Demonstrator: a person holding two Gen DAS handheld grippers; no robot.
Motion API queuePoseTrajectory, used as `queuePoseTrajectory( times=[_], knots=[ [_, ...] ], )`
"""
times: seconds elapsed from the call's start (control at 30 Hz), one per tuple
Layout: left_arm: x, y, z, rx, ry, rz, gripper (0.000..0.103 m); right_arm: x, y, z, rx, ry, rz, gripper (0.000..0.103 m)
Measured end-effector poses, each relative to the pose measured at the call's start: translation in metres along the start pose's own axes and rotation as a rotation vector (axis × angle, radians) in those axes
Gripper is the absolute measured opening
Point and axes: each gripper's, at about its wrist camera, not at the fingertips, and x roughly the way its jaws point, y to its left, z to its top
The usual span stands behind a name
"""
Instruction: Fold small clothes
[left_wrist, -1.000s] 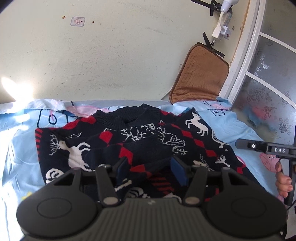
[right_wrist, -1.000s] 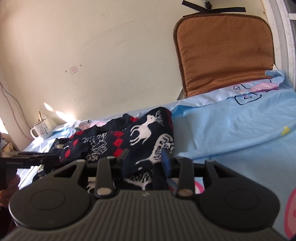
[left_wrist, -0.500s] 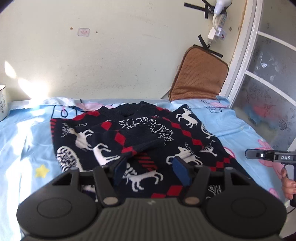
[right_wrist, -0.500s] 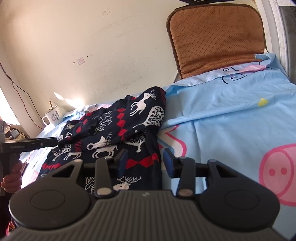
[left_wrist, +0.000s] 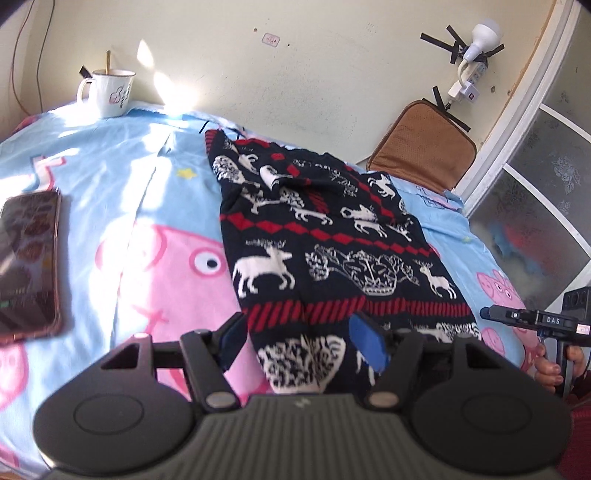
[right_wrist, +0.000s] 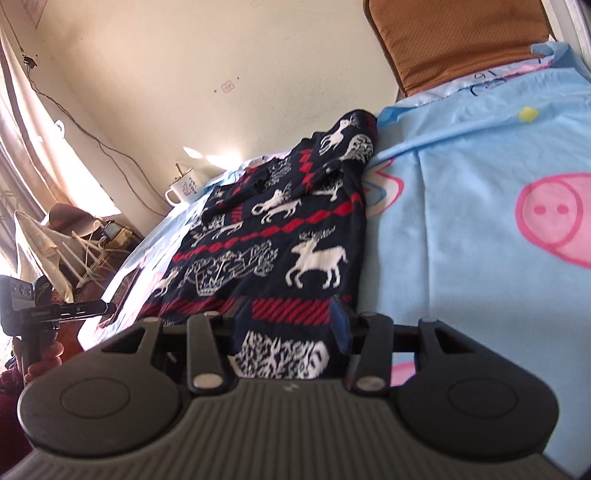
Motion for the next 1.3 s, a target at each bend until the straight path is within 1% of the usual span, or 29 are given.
queuePoseTrajectory(
  times=[0.13, 0.23, 0.33, 0.4, 0.5, 0.63, 0.73, 0.77, 0.8, 0.83, 0.87, 0.9, 0.93, 0.97, 1.03, 1.13, 1.2, 1.3],
  knots=[
    [-0.007, -0.007, -0.021, -0.04, 0.042, 0.002, 0.063, -0.013, 0.0, -0.017, 0.008, 0.053, 0.039, 0.049],
    [-0.008, -0.01, -0.034, -0.065, 0.085, 0.008, 0.063, -0.019, 0.002, -0.031, -0.003, 0.083, 0.038, 0.049],
    [-0.005, -0.009, -0.046, -0.1, 0.127, 0.022, 0.062, -0.021, -0.002, -0.044, 0.018, 0.092, 0.033, 0.049],
    [-0.004, -0.007, -0.053, -0.128, 0.146, 0.016, 0.062, -0.022, -0.005, -0.049, 0.039, 0.077, 0.055, 0.05],
    [-0.003, -0.008, -0.058, -0.139, 0.142, 0.013, 0.062, -0.021, -0.004, -0.051, 0.04, 0.067, 0.073, 0.05],
    [-0.002, -0.009, -0.06, -0.157, 0.141, 0.005, 0.062, -0.019, -0.002, -0.053, 0.021, 0.084, 0.095, 0.05],
    [0.001, -0.013, -0.061, -0.155, 0.134, -0.007, 0.06, -0.015, -0.004, -0.052, 0.034, 0.077, 0.116, 0.05],
    [0.003, -0.016, -0.061, -0.152, 0.126, -0.011, 0.047, -0.012, -0.003, -0.052, 0.038, 0.072, 0.122, 0.05],
    [0.008, -0.018, -0.06, -0.156, 0.141, -0.02, 0.02, -0.009, -0.002, -0.052, 0.035, 0.069, 0.125, 0.05],
    [0.013, -0.02, -0.06, -0.158, 0.158, -0.003, 0.012, -0.007, 0.001, -0.052, 0.02, 0.068, 0.121, 0.049],
    [0.014, -0.022, -0.06, -0.15, 0.153, 0.012, 0.011, -0.005, 0.005, -0.052, -0.008, 0.071, 0.102, 0.04],
    [0.014, -0.023, -0.06, -0.146, 0.155, 0.006, 0.01, -0.003, 0.008, -0.053, -0.039, 0.082, 0.071, 0.016],
    [0.012, -0.023, -0.059, -0.147, 0.152, 0.001, 0.01, -0.003, 0.007, -0.053, -0.041, 0.084, 0.059, 0.009],
    [0.008, -0.022, -0.058, -0.151, 0.145, -0.009, 0.01, -0.005, 0.002, -0.052, -0.014, 0.079, 0.078, 0.009],
    [-0.003, -0.017, -0.054, -0.17, 0.114, -0.027, 0.01, -0.015, -0.008, -0.049, 0.045, 0.028, 0.134, 0.009],
    [-0.021, -0.006, -0.044, -0.232, 0.022, -0.063, 0.01, -0.036, -0.017, -0.037, 0.096, -0.102, 0.197, 0.009],
    [-0.026, 0.001, -0.033, -0.274, -0.027, -0.089, 0.01, -0.042, -0.024, -0.025, 0.133, -0.167, 0.205, 0.009],
    [-0.024, 0.004, -0.014, -0.315, -0.103, -0.133, 0.01, -0.038, -0.025, -0.009, 0.138, -0.219, 0.202, 0.009]
  ],
)
